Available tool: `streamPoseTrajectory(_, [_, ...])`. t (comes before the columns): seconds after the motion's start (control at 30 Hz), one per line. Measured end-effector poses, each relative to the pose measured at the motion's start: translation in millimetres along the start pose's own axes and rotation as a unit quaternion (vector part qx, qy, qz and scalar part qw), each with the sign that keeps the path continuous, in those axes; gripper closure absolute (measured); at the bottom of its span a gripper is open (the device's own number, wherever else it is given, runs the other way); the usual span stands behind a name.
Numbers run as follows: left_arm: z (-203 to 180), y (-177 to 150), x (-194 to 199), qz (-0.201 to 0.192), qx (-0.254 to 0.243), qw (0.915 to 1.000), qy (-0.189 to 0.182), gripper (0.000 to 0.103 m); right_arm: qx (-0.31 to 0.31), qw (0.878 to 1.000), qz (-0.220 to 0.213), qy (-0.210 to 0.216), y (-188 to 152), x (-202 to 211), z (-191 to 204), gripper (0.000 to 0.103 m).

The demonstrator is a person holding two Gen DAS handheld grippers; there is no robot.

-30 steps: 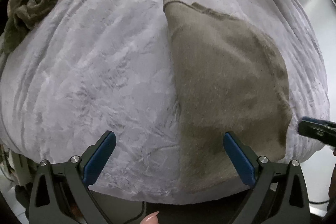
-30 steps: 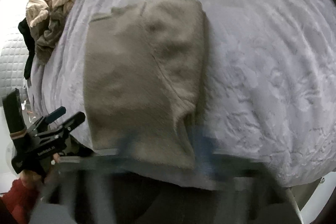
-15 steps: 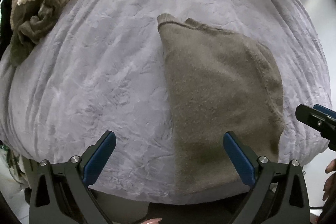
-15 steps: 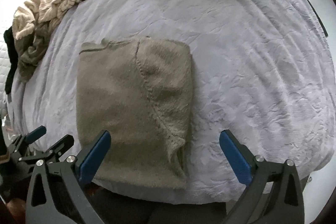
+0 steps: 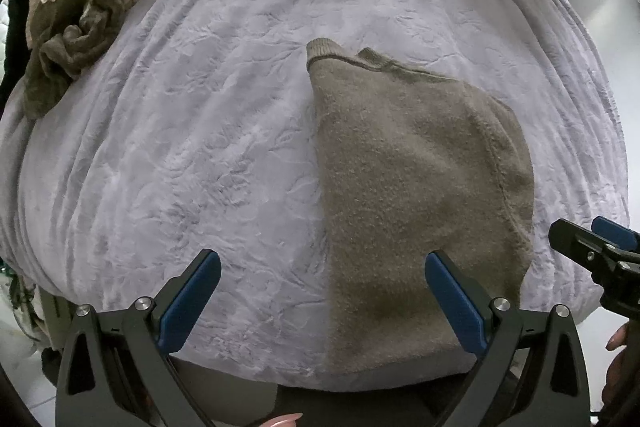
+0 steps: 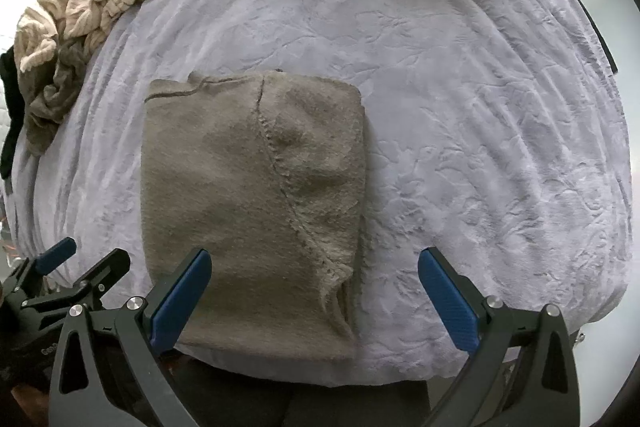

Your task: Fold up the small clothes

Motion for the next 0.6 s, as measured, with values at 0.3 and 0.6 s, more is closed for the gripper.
streamPoseTrajectory(0.3, [1.1, 1.7, 0.9, -0.002, -0.003, 1.0, 0.006, 0.001, 0.004, 1.0, 0.006, -0.004, -0.6, -1.4, 3.4, 0.0])
streamPoseTrajectory(0.6, [0.5, 1.4, 1.0, -0.002, -0.005, 1.0, 0.008, 0.001, 0.005, 1.0, 0.008, -0.006, -0.9, -0.8, 1.5, 0.0])
Point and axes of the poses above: each gripper's, at about its wrist camera, not at the fingertips, and x roughly against the way its jaws point, z to its left, y to its top, the point moved 1 cm from there along -x, roughly the way its jaws point, and after that the axes turned 2 degrees about -y, right-handed, at the moved point
